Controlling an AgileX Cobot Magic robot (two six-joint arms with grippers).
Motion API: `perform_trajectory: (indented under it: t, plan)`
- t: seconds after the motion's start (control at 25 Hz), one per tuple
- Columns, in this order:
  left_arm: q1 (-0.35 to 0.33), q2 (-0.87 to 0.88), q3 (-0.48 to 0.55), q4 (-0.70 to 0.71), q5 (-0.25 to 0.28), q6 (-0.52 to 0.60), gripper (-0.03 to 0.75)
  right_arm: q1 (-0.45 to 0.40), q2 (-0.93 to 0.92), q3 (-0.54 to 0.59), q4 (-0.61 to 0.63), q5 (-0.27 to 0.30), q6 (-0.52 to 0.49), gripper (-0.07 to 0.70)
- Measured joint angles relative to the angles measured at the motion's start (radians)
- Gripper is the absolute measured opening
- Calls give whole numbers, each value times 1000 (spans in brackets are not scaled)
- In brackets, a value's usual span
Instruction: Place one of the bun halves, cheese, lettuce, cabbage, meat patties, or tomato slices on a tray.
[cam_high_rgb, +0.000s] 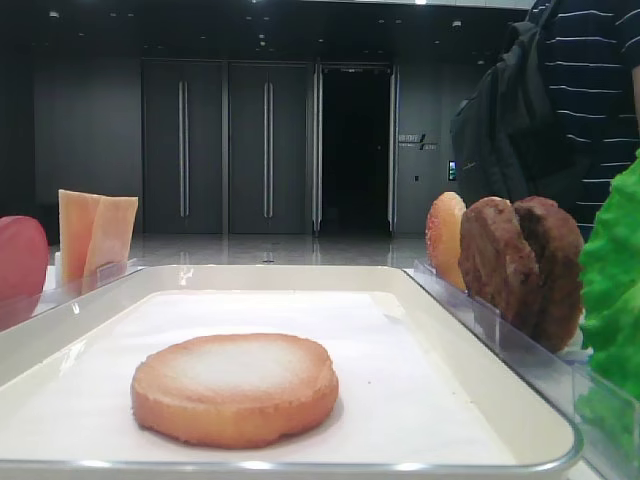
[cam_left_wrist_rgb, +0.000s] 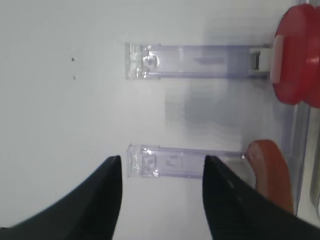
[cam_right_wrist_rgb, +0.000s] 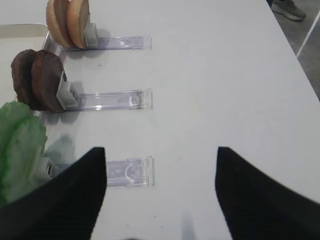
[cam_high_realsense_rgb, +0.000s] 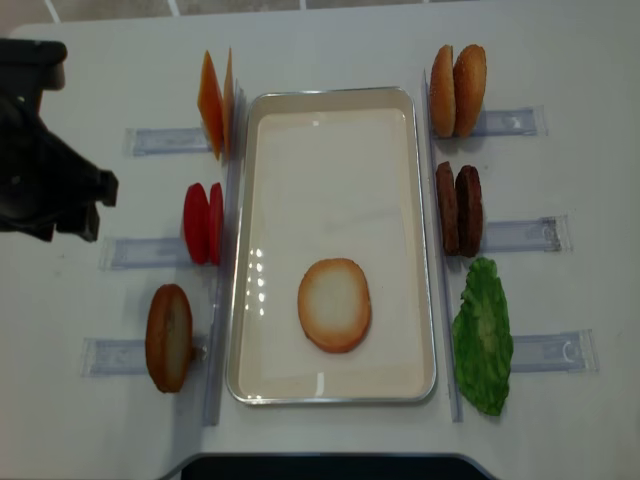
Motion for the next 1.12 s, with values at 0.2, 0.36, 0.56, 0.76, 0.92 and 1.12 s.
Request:
perform_trajectory:
  t: [0.2,0.36,0.56,0.76,0.92,1.12]
  plan:
    - [0,-134,116,0,0,3,400,0,0,0,0,0,0,475]
    - [0,-260,201,-1,0,6,400,0,0,0,0,0,0,475]
    - [0,-426,290,-33,0,7,400,0,0,0,0,0,0,475]
    - [0,-584,355,-102,2,69,400,0,0,0,0,0,0,475]
    - [0,-703,399,-149,3,136,400,0,0,0,0,0,0,475]
    - [1,-843,459,-200,-13,208,400,0,0,0,0,0,0,475]
